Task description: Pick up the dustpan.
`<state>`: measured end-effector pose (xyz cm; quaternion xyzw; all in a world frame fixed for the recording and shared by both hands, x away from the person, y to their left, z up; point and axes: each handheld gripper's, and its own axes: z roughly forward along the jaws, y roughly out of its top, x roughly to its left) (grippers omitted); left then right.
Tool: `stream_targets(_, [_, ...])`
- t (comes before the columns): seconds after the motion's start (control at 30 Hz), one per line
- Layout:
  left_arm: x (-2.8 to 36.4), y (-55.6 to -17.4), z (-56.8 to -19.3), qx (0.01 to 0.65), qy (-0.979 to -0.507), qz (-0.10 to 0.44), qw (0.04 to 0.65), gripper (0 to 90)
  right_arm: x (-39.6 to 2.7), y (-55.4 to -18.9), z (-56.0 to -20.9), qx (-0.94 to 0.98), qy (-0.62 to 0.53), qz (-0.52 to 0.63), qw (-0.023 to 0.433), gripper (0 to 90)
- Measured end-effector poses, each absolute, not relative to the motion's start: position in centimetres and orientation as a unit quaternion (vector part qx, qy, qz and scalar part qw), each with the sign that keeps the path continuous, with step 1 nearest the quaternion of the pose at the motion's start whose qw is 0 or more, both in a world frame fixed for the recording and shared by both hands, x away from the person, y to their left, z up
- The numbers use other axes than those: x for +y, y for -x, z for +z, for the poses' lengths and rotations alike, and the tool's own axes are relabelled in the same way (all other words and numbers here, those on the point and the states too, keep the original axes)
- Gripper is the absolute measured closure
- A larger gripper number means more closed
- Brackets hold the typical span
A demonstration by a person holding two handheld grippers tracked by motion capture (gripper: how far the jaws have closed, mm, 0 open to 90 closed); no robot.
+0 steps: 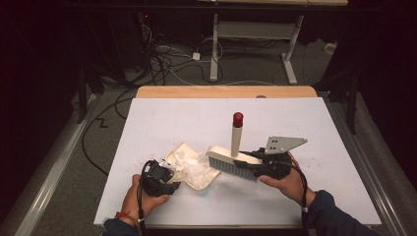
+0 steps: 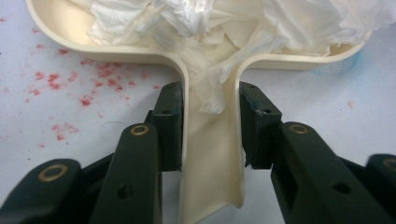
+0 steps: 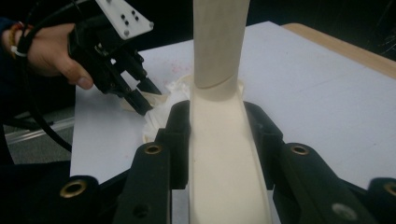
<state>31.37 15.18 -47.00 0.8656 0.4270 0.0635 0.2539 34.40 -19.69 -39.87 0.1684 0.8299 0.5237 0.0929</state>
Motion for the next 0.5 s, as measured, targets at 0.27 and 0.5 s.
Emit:
stream_targets(0.27, [15.0, -31.4, -47.0, 0.423, -0.869, 0.067, 0.249, 62.7, -20.4, -34.7, -39.1, 0.805, -0.19, 0.545, 0.136, 68.3])
stream_targets(0.5, [14.8, -31.4, -47.0, 0.421, -0.87, 0.068, 0.248, 62.7, -18.1, -37.2, -42.2, 0.822, -0.223, 0.493, 0.179, 68.3])
